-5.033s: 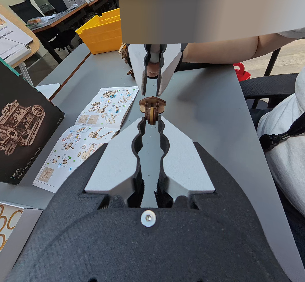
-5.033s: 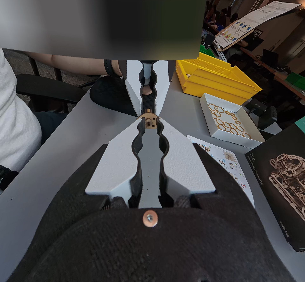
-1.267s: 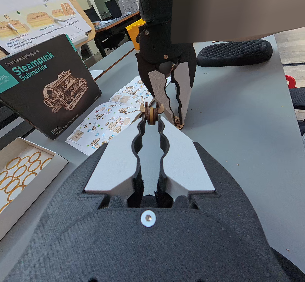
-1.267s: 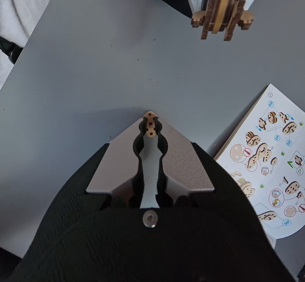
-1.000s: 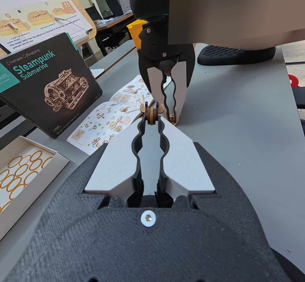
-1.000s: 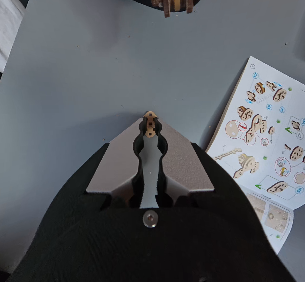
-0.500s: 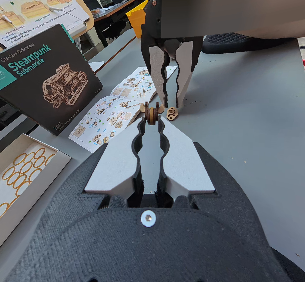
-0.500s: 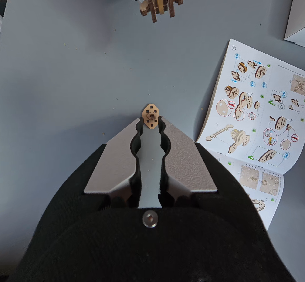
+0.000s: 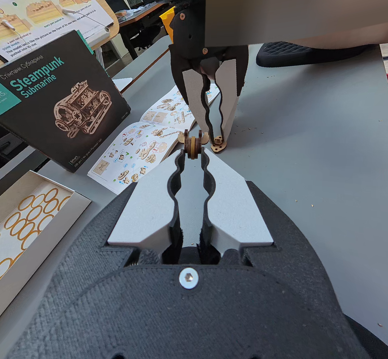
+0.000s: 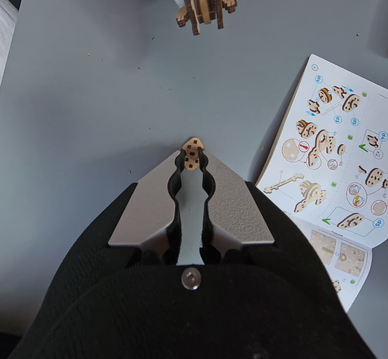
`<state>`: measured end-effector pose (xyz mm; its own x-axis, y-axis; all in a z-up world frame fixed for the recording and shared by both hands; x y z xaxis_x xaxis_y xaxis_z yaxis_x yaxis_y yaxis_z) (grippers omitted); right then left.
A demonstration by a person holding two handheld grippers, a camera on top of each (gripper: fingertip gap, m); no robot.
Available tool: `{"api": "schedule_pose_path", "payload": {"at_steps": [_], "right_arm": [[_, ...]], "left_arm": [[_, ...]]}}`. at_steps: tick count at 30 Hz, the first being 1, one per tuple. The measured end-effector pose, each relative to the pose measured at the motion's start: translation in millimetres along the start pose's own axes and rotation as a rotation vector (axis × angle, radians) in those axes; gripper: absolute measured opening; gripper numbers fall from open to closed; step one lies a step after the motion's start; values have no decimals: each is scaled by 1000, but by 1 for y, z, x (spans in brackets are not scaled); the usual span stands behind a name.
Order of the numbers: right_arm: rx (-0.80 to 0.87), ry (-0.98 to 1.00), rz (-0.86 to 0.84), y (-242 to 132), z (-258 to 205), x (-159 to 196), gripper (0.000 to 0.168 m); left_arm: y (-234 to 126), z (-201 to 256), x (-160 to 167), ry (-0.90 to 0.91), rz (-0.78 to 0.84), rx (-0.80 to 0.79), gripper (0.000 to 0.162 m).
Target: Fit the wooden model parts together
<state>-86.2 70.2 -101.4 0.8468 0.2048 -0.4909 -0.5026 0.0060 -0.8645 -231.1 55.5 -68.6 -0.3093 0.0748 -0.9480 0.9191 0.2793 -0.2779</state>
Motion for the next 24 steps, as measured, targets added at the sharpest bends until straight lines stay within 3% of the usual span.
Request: {"api": "schedule_pose_path", "payload": {"at_steps": [1, 17, 20, 24], "right_arm": [[0, 4, 3, 0, 0, 0, 11], [36, 267, 209, -6, -2, 5, 7], [56, 398, 368, -18, 2, -2, 8], [-66, 697, 794, -39, 7, -19, 7]], "left_arm": [[0, 0, 0, 0, 0, 0, 13], [-1, 1, -1, 14, 11, -6, 13], [0, 2, 0, 34, -2, -17, 13], [1, 3, -1, 82, -7, -63, 13]]}}
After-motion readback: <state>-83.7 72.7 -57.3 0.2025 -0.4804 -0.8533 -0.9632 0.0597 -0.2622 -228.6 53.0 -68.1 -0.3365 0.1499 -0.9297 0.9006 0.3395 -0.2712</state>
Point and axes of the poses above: each gripper's, where its closed fingertips meet, y out along the fingers, x out of its underside, z = x × y across the jaws, the point moved 6 cm from there along -y, back along the fingers, and after that the axes turned 9 degrees about -y, right-handed, at the moved point
